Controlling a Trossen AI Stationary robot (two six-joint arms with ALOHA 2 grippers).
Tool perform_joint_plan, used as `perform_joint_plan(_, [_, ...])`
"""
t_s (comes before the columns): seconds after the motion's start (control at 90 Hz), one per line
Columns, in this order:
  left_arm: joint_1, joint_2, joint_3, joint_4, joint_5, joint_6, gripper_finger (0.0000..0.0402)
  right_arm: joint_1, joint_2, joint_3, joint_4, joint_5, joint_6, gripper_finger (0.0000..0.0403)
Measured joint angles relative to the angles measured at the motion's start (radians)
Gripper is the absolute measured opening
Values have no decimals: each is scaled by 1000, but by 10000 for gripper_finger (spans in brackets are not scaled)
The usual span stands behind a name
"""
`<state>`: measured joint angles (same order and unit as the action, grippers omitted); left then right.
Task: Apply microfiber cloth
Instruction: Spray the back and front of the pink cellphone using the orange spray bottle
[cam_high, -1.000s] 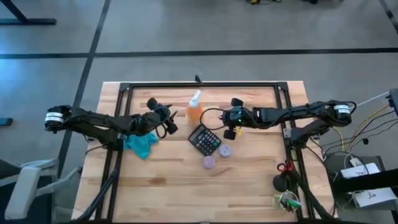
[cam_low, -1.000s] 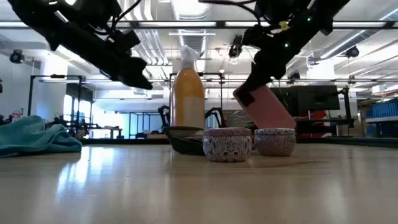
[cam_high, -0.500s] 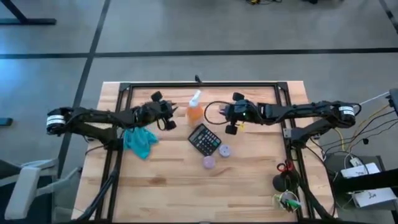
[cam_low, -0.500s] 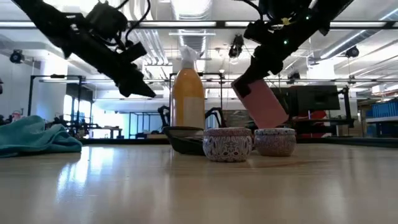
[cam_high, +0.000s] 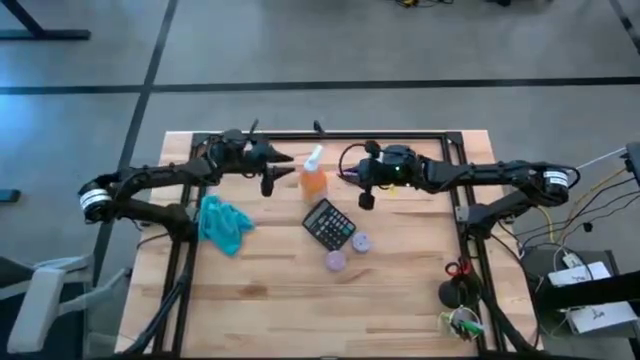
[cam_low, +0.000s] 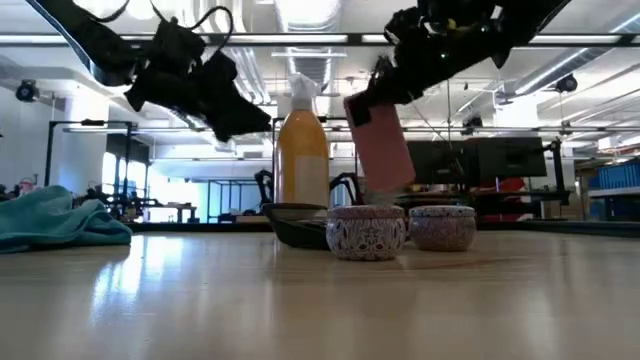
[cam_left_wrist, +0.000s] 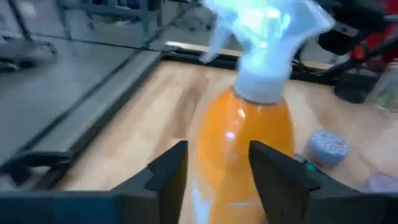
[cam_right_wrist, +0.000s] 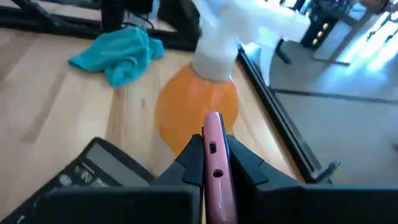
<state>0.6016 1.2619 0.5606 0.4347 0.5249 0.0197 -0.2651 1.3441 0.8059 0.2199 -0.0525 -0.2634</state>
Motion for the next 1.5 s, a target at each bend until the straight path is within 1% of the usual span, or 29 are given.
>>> perform_joint_plan(0.056, [-8,37,0,68,65,-18,198,13,-1,1,43,13,2,14])
perform_joint_plan(0.133, [-11,76,0,121,129,-31,214,22,-7,1,59,71,18,14])
perform_joint_plan(0.211, [-10,99,0,141,139,-20,223,22,-8,1,57,135,37,14])
perform_joint_plan(0.322, [-8,117,0,149,140,43,227,29,-8,1,60,126,84,14])
perform_joint_plan(0.4, [-8,117,0,153,141,65,221,41,-8,1,61,122,87,14])
perform_joint_plan(0.6, [-9,114,0,153,166,63,199,36,-8,7,62,135,105,14])
perform_joint_plan(0.744, [-9,114,0,157,109,48,186,36,-8,40,71,135,84,14])
perform_joint_plan(0.8, [-9,114,0,157,90,49,183,36,-9,57,71,156,63,14])
perform_joint_plan(0.967, [-14,114,0,157,90,49,174,34,-9,97,60,243,48,14])
perform_joint_plan(1.056, [-32,109,0,157,88,49,169,33,-10,114,18,264,29,14])
perform_joint_plan(1.156, [-55,90,0,156,87,58,161,33,-44,130,-135,263,27,14])
perform_joint_plan(1.222, [-58,76,0,153,87,85,155,32,-60,132,-179,263,13,14])
perform_joint_plan(1.256, [-58,67,0,153,74,107,153,26,-65,126,-181,261,-4,14])
perform_joint_plan(1.289, [-58,58,0,156,39,136,150,17,-67,121,-191,259,-28,14])
perform_joint_plan(1.344, [-57,40,0,151,-53,181,147,-3,-67,118,-197,262,-63,14])
perform_joint_plan(1.433, [-57,17,0,137,-212,202,143,-33,-67,117,-194,258,-96,14])
perform_joint_plan(1.467, [-56,13,0,128,-245,201,142,-42,-67,118,-194,248,-104,14])
perform_joint_plan(1.5, [-56,11,0,122,-254,199,141,-47,-67,117,-197,237,-114,14])
